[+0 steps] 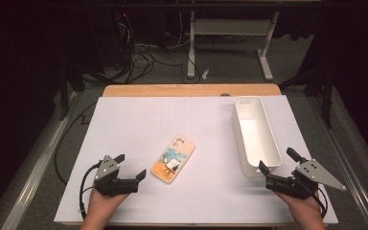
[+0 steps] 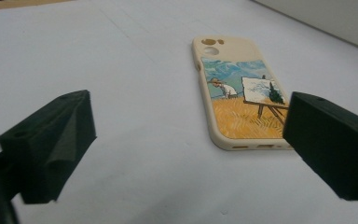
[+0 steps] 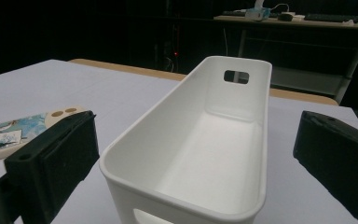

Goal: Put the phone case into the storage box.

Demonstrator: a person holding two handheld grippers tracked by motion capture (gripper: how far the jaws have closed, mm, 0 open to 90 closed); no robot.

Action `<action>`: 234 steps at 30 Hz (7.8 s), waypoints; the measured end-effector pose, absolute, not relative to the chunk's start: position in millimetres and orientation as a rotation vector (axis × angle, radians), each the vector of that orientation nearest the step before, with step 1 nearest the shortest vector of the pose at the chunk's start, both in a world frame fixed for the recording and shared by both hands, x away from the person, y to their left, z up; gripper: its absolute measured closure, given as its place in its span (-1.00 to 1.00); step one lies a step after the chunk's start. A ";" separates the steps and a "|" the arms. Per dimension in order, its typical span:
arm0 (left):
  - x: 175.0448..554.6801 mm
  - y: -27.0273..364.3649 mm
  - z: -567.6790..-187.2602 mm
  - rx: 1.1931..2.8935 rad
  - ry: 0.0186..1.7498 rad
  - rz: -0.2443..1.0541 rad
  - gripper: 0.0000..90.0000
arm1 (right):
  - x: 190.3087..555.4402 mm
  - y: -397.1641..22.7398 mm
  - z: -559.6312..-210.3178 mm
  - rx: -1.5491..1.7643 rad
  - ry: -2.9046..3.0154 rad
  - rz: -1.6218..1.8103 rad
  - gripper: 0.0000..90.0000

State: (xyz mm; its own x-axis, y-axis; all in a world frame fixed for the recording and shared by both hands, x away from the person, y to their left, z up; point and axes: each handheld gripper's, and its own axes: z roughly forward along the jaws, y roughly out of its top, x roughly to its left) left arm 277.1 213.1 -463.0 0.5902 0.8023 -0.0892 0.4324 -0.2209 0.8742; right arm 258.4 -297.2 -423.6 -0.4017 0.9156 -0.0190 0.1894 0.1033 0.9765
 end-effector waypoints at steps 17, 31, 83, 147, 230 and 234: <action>276.5 199.5 -458.9 1.904 1.033 0.436 -1.00 | 258.3 -297.2 -423.5 1.093 1.698 1.349 -0.99; 287.9 171.1 -455.9 2.015 1.047 0.370 -1.00 | 257.7 -298.1 -423.2 1.094 1.696 1.352 -0.99; 349.5 93.3 -469.5 2.406 1.104 0.223 -0.99 | 255.9 -303.0 -421.3 1.099 1.674 1.358 -0.99; 341.6 102.3 -464.7 2.330 1.033 0.276 -0.74 | 256.2 -303.0 -422.1 1.101 1.674 1.350 -0.98; 280.1 139.4 -452.9 1.864 0.426 0.159 -0.74 | 254.4 -300.6 -420.9 1.089 1.684 1.360 -0.97; 282.5 137.7 -445.9 1.853 0.388 0.159 -0.74 | 253.8 -301.5 -420.4 1.092 1.679 1.361 -0.97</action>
State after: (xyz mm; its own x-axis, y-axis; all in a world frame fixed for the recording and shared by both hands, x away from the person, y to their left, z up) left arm 282.5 137.7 -445.9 0.9355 0.3427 -0.0855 0.1845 -0.2678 0.9457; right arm 253.8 -301.5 -420.4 -0.3954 0.9184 -0.0129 0.1774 0.0901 0.9800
